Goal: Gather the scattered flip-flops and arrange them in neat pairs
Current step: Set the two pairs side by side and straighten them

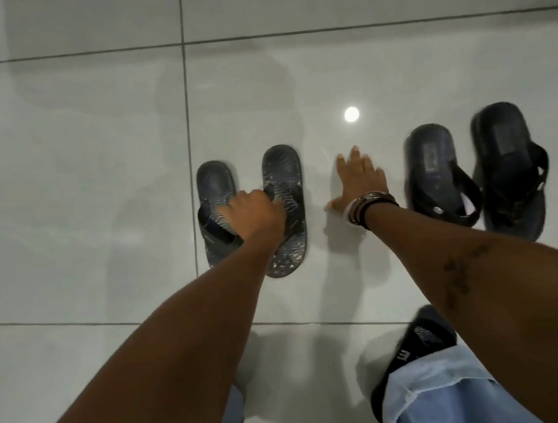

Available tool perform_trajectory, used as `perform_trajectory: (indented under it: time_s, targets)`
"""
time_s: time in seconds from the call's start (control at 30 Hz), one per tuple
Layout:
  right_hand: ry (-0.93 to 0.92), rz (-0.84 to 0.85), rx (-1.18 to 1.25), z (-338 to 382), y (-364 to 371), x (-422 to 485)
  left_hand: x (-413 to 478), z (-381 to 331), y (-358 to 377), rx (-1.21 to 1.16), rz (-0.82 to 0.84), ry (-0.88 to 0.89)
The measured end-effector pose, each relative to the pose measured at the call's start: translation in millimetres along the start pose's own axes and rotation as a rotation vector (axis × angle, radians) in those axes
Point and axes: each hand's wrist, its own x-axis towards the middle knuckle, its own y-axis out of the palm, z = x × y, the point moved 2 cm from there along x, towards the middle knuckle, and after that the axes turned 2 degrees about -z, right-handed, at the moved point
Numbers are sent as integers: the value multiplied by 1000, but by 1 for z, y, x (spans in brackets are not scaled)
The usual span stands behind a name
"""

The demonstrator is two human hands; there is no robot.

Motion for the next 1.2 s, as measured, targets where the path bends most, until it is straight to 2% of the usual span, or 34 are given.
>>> perform_trajectory:
  time_s: [0.13,0.23,0.37,0.57,0.73,0.83,1.03,1.2]
  targets:
    - [56,-14,-72,8,8,-2,0,1,-4,-165,-32,-190]
    - [48,-7,-103,4,6,-4,-2,12,-5,-112,62,-280]
    - [51,0,-114,3,4,-3,3,18,-4,-77,154,-245]
    - [71,5,-110,6,5,-2,1,20,-12,-342,209,-393]
    - [76,8,-126,7,2,-2,-7,30,-12,-233,303,-379]
    - [81,3,-117,8,2,-2,-4,32,-13,-181,299,-344]
    - [84,17,-93,7,3,-2,5,30,-16,-307,264,-377]
    - [82,23,-101,7,4,-1,4,37,-17,-365,364,-408]
